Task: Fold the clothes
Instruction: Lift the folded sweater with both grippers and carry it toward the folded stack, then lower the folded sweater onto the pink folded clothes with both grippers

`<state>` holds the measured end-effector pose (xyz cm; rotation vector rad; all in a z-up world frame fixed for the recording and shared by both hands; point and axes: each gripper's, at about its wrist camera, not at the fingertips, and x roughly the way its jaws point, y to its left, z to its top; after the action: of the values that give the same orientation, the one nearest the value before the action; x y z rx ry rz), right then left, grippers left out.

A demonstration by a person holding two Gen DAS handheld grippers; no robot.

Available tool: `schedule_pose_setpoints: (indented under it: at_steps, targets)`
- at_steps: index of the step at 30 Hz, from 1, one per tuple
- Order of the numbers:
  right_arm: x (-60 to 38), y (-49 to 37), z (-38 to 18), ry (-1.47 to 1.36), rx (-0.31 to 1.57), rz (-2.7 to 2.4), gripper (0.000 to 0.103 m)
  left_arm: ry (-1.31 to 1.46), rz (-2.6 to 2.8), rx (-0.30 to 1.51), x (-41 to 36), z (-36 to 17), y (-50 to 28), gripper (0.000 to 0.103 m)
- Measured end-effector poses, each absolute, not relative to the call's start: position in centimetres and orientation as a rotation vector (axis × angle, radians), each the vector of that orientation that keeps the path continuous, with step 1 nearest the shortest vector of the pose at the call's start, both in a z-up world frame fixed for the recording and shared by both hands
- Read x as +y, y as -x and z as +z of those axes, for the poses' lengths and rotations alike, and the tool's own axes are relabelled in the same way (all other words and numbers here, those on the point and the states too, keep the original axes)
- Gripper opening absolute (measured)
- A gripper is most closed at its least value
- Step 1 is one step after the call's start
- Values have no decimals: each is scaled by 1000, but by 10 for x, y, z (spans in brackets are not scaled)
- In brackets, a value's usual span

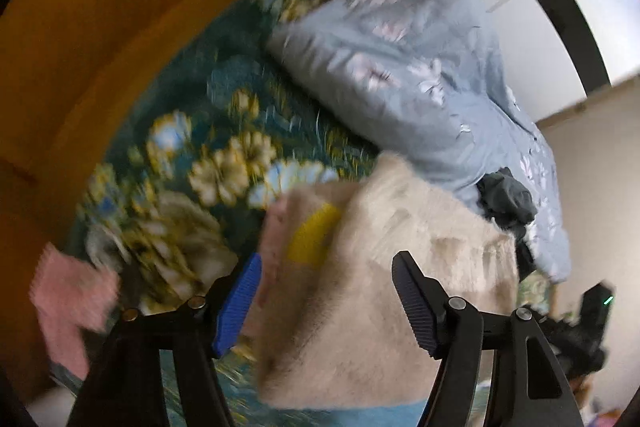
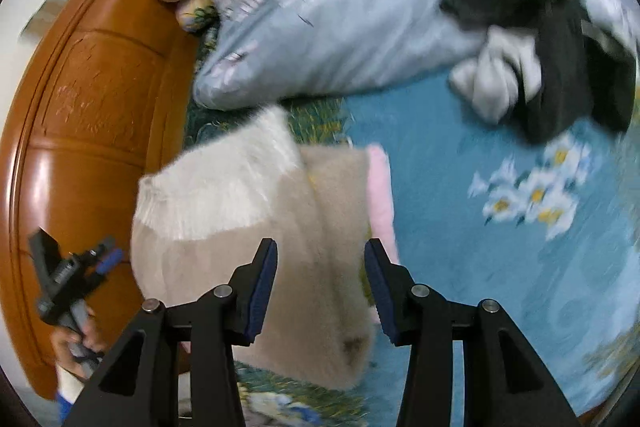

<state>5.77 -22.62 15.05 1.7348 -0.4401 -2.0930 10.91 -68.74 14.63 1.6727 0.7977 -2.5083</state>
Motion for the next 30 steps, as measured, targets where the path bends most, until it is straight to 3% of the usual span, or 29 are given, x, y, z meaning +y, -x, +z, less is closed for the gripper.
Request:
schedule_pose_setpoints:
  at_steps: [5,11,19,30]
  targets:
    - [-271,-63,181,-1607,-311,-2068,47,-1630,-2685,706,-647,173,-110,74]
    - [-312,-72,158,-1634,-167,-2007,47,-1779,-2672,584,-607,135,-103,74]
    - [-303,-55,101,-1820,-207,-1983,47,-1879,-2578,565,-600,83,-99,74]
    - [-316,-50,82,-1826,-171,-1963,47,-1882,-2579,507,-598,57,-94,78]
